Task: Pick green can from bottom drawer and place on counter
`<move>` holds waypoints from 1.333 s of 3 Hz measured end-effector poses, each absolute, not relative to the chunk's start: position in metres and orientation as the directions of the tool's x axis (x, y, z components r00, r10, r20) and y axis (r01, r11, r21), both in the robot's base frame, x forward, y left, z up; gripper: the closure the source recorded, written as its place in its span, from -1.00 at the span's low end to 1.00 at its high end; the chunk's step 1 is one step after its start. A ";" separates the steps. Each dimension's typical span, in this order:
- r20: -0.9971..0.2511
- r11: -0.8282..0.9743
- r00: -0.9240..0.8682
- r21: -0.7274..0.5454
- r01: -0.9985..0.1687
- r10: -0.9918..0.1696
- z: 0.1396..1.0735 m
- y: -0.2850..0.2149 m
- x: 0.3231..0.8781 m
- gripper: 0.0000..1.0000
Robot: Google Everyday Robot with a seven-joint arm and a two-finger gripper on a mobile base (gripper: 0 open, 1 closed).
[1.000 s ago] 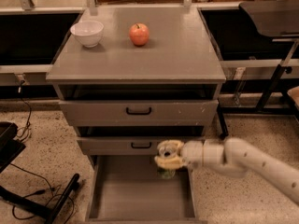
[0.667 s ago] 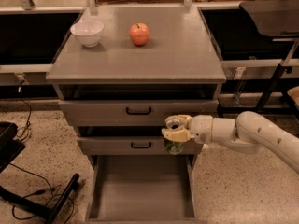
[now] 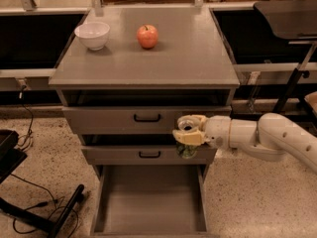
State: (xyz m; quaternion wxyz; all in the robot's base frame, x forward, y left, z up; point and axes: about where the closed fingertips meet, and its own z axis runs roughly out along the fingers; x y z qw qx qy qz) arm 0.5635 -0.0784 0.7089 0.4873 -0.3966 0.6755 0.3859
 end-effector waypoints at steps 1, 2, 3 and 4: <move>-0.972 0.462 -0.184 0.098 -0.881 -0.144 0.790 -0.092 0.564 1.00; -0.980 0.550 -0.161 0.070 -0.832 -0.119 0.872 -0.105 0.580 1.00; -0.990 0.636 -0.127 0.056 -0.770 -0.067 0.931 -0.115 0.613 1.00; -0.996 0.702 -0.089 0.054 -0.710 -0.014 0.969 -0.122 0.652 1.00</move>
Offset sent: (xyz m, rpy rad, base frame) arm 0.0366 -0.0534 0.2642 0.0138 -0.1194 -0.3285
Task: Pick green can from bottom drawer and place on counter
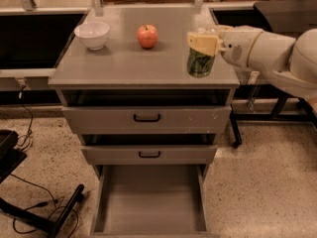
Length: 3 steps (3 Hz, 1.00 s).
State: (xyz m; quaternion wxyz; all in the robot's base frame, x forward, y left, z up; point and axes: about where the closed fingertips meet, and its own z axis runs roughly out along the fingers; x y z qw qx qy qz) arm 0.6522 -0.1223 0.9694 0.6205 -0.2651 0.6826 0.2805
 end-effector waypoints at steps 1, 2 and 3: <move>-0.999 0.751 -0.046 0.045 -0.659 0.020 0.982 -0.126 0.691 1.00; -0.998 0.787 -0.046 0.070 -0.613 0.053 0.962 -0.137 0.729 1.00; -0.994 0.817 -0.070 0.106 -0.566 0.080 0.932 -0.151 0.761 1.00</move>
Offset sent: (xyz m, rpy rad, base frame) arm 0.1241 -0.0371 -0.0361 0.0971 -0.0318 -0.2155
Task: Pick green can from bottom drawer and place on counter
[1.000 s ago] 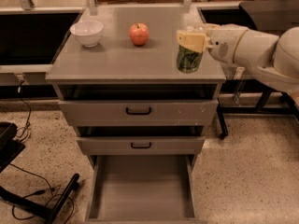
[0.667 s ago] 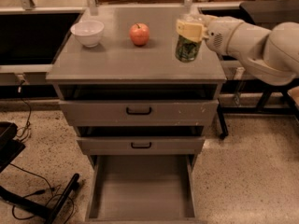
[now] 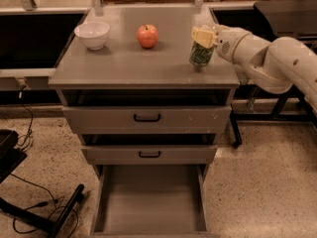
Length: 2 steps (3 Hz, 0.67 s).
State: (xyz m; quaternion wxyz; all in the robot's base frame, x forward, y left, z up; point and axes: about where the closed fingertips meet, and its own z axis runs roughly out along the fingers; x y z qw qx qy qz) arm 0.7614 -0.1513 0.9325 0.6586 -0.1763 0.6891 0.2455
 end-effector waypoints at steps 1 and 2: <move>-0.991 0.836 -0.097 0.133 -0.533 0.096 0.906 -0.162 0.784 1.00; -0.991 0.836 -0.097 0.133 -0.533 0.096 0.912 -0.162 0.784 0.62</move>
Offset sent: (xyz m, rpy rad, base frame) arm 0.0200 -0.0094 -0.0236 0.0113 0.0266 -0.0324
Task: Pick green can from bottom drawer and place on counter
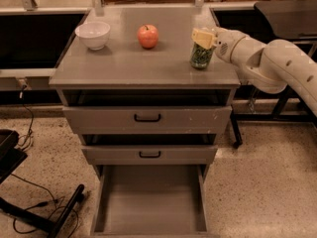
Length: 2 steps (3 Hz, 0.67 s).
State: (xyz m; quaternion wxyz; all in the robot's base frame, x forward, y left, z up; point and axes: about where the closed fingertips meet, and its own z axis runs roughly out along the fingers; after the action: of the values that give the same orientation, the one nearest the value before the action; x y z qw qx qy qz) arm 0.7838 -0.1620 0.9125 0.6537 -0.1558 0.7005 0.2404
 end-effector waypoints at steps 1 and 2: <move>-0.991 0.836 -0.097 0.133 -0.533 0.096 0.912 -0.162 0.784 0.15; -0.991 0.836 -0.097 0.133 -0.533 0.096 0.912 -0.162 0.784 -0.31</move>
Offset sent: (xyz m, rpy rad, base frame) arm 0.0000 0.0000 0.0000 0.0000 0.0000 0.0000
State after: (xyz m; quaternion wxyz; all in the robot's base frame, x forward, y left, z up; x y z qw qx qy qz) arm 0.7839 -0.1619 0.9125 0.6536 -0.1558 0.7005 0.2405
